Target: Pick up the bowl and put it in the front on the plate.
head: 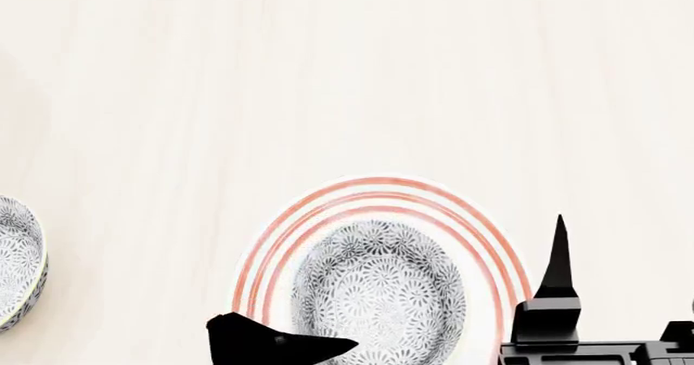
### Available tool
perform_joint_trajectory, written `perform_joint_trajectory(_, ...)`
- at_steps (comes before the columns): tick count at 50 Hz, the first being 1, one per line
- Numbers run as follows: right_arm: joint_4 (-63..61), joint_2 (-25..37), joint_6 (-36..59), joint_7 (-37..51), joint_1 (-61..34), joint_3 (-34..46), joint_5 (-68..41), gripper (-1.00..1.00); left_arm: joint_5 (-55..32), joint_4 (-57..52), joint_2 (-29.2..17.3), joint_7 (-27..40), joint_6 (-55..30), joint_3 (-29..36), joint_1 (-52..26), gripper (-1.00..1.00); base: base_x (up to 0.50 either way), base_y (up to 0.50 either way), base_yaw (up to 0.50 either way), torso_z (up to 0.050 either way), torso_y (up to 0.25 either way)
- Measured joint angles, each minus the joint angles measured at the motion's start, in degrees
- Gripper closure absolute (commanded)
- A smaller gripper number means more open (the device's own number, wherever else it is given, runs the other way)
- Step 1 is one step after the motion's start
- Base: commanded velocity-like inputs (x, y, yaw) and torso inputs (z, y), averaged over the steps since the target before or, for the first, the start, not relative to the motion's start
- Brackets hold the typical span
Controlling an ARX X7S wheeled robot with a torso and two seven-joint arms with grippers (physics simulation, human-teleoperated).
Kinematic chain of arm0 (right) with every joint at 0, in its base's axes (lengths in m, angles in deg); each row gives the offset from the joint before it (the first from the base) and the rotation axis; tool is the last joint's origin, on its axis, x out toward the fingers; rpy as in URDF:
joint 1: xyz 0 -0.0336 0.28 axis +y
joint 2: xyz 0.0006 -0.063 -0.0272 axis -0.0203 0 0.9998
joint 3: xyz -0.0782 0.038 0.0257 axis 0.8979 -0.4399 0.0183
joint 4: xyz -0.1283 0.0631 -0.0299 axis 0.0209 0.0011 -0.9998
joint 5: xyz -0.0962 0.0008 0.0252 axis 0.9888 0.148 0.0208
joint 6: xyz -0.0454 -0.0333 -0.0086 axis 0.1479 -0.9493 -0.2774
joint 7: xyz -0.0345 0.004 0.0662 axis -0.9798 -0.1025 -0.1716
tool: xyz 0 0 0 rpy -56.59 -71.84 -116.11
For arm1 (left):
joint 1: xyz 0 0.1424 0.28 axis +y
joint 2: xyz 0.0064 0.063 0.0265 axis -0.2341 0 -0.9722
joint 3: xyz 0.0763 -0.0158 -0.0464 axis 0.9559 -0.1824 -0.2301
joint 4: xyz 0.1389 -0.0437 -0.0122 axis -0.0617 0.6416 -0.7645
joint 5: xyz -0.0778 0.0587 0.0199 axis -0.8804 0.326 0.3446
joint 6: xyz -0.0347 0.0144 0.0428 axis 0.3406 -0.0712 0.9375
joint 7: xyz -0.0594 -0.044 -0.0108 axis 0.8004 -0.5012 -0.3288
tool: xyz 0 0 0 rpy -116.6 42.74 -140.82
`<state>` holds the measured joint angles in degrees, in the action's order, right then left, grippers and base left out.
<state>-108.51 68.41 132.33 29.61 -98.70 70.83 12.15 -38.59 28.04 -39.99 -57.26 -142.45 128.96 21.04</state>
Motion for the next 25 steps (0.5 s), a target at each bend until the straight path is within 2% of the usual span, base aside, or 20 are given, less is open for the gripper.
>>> perform_joint_trajectory(3,-0.1,0.1,0.0,0.2,-0.1,-0.1,-0.3,-1.00,-4.3,-2.4,-1.5,2.6,0.1,-1.0,-1.4,-1.00,0.00,0.00,0.00,0.000,0.000)
perform_joint_trajectory(6,-0.2,0.3,0.0,0.5,-0.1,-0.2,-0.6,-1.00,-14.1,-4.2,-3.4,10.3,2.4,0.3,-6.9,-1.00,0.00,0.00,0.00,0.000,0.003)
perform_joint_trajectory(9,-0.4,0.4,0.0,0.6,-0.1,-0.4,-0.9,-1.00,-24.5,-5.6,-6.2,18.8,8.7,3.6,-14.6,-1.00,0.00,0.00,0.00,0.000,0.000)
perform_joint_trajectory(13,-0.7,0.6,-0.2,0.9,0.1,-0.9,-1.4,-1.00,-33.7,-6.8,-10.4,29.2,21.7,12.1,-26.3,-1.00,0.00,0.00,0.00,0.000,0.000)
perform_joint_trajectory(19,-1.6,0.9,-0.7,1.4,0.6,-1.7,-0.7,-1.00,-39.0,-7.4,-18.7,39.2,42.0,22.6,-37.3,-1.00,0.00,0.00,0.00,0.000,0.000)
perform_joint_trajectory(25,-3.9,3.9,-6.1,4.4,3.0,-2.1,0.9,-1.00,-37.2,-5.8,-29.6,46.0,62.3,28.0,-40.0,-1.00,0.00,0.00,0.00,0.000,0.000)
